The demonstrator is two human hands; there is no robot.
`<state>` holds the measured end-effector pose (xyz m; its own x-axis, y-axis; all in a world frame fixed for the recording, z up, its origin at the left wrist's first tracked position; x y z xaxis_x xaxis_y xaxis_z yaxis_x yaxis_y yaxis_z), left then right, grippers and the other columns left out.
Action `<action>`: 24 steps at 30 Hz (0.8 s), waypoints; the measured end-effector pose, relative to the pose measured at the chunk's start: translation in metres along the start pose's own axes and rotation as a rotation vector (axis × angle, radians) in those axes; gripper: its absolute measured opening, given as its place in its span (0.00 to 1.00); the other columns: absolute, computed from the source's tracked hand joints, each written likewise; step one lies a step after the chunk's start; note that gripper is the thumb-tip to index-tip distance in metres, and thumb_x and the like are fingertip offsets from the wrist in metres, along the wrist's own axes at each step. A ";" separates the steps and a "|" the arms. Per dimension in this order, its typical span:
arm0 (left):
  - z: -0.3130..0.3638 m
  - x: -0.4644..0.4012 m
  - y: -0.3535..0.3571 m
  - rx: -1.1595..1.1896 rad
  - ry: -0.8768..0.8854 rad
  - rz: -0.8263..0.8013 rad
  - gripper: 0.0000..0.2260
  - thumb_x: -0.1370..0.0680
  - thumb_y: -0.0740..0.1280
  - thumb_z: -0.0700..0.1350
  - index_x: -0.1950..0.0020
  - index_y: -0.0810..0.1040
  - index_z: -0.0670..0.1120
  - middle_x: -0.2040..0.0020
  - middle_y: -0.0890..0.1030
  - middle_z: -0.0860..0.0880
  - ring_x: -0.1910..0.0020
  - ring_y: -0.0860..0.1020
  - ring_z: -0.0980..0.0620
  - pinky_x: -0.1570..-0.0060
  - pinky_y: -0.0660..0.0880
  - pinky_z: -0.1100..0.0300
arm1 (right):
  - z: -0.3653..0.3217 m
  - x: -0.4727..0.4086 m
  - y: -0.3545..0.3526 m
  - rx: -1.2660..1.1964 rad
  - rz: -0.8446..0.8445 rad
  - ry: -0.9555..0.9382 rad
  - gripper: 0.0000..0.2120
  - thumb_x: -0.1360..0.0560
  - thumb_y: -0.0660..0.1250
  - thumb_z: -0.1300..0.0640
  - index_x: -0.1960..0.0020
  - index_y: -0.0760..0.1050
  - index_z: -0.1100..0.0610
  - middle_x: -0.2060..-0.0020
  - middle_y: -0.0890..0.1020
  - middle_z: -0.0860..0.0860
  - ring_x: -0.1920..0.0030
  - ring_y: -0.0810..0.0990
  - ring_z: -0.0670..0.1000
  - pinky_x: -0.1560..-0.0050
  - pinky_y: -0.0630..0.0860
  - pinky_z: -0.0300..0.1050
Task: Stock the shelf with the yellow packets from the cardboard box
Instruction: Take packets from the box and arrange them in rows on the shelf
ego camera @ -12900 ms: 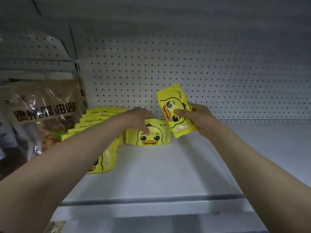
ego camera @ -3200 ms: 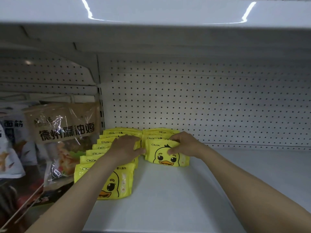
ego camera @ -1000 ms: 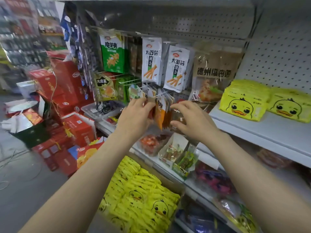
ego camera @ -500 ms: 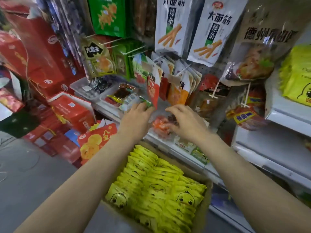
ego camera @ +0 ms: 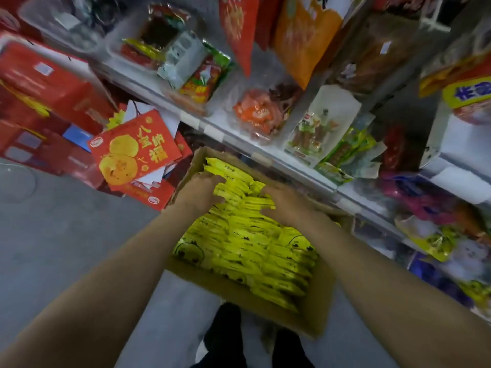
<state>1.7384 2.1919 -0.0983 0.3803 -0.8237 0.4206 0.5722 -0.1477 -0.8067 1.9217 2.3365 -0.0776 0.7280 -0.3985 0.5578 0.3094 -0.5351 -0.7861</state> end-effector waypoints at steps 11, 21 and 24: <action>-0.041 -0.017 0.079 -0.086 0.012 0.019 0.31 0.31 0.76 0.50 0.30 0.71 0.51 0.31 0.69 0.46 0.32 0.65 0.42 0.37 0.69 0.46 | 0.015 -0.021 0.105 -0.058 -0.058 0.070 0.26 0.28 0.74 0.46 0.33 0.73 0.50 0.36 0.70 0.53 0.33 0.68 0.55 0.44 0.73 0.49; -0.035 -0.030 0.092 -0.142 -0.041 0.123 0.25 0.30 0.76 0.42 0.37 0.70 0.49 0.38 0.70 0.43 0.40 0.69 0.42 0.50 0.75 0.48 | 0.023 -0.022 0.122 -0.111 0.063 0.073 0.08 0.25 0.71 0.52 0.49 0.78 0.55 0.44 0.74 0.52 0.39 0.71 0.55 0.53 0.73 0.48; -0.035 -0.030 0.095 -0.219 -0.048 0.094 0.22 0.28 0.74 0.43 0.36 0.71 0.48 0.39 0.76 0.44 0.40 0.71 0.41 0.47 0.72 0.47 | 0.029 -0.012 0.111 -0.276 0.040 0.072 0.07 0.23 0.69 0.52 0.49 0.75 0.53 0.48 0.79 0.51 0.47 0.77 0.56 0.58 0.68 0.46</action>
<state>1.7561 2.1838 -0.2018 0.4616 -0.8133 0.3542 0.3634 -0.1909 -0.9119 1.9650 2.3031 -0.1789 0.6876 -0.4701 0.5534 0.0959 -0.6967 -0.7110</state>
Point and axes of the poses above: each hand's wrist, its own x-axis away from the middle knuckle, its own y-axis out of the palm, z = x × y, the point moved 1 cm from there along -x, towards the middle knuckle
